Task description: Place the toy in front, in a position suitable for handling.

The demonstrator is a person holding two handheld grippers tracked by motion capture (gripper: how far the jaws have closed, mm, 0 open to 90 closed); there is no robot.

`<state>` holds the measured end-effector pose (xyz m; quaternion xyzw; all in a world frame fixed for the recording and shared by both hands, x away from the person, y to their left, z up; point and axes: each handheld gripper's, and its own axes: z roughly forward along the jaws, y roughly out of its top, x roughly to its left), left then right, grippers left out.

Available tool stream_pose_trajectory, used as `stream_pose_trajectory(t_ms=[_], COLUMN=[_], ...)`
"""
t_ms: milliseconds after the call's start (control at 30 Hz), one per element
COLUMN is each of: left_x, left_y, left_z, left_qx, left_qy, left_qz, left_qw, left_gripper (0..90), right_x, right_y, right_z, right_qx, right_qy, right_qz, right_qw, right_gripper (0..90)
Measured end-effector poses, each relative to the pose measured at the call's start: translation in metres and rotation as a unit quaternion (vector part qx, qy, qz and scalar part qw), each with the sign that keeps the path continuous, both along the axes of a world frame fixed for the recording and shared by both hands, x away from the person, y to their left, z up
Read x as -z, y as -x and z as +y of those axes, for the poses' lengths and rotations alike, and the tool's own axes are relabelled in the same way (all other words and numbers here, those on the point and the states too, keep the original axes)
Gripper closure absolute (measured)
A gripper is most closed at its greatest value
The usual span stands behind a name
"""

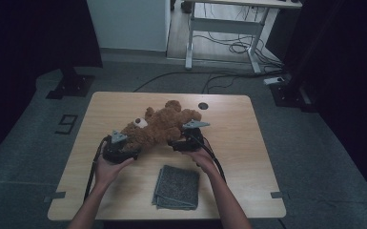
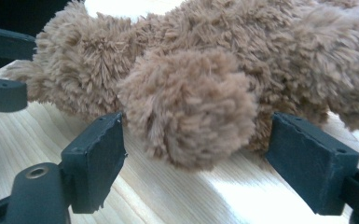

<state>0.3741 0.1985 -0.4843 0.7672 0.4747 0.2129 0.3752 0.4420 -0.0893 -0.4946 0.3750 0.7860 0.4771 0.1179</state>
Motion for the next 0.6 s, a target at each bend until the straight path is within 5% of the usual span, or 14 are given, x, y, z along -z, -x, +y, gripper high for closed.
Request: stream_pose_trajectory(t_ms=[267,300,333,367,400,533,600], left_x=[0.009,0.010,0.011,0.011,0.012,0.011,0.010], left_y=[-0.010,-0.011,-0.012,-0.013,-0.014,-0.017,-0.019], left_z=[-0.001,-0.001,0.000,0.000,0.000,0.003,0.003], left_qx=[-0.009,-0.010,-0.011,-0.012,-0.015,-0.020,-0.018], left_qy=[-0.007,-0.003,0.000,0.002,0.003,0.004,0.002], left_qz=[0.010,0.011,0.012,0.011,0.008,0.006,0.005], left_qw=[0.9999,0.9999,0.9999,0.9999,0.9998,0.9998,0.9998], left_gripper=[31.5,34.3,40.1,40.1,47.6,59.7,66.9], right_x=[-0.001,0.000,0.002,0.002,0.003,0.007,0.005], right_y=[-0.016,-0.019,-0.023,-0.023,-0.027,-0.033,-0.034], right_z=[0.013,0.016,0.021,0.021,0.024,0.026,0.025], right_qx=[-0.010,-0.014,-0.028,-0.028,-0.044,-0.054,-0.063], right_qy=[-0.001,0.005,0.006,0.006,-0.006,-0.025,-0.031], right_qz=[0.006,0.007,0.002,0.002,-0.001,0.030,0.018], right_qw=[0.9999,0.9999,0.9996,0.9996,0.9990,0.9978,0.9974], right_gripper=[23.2,26.3,39.9,39.9,53.1,68.2,72.9])
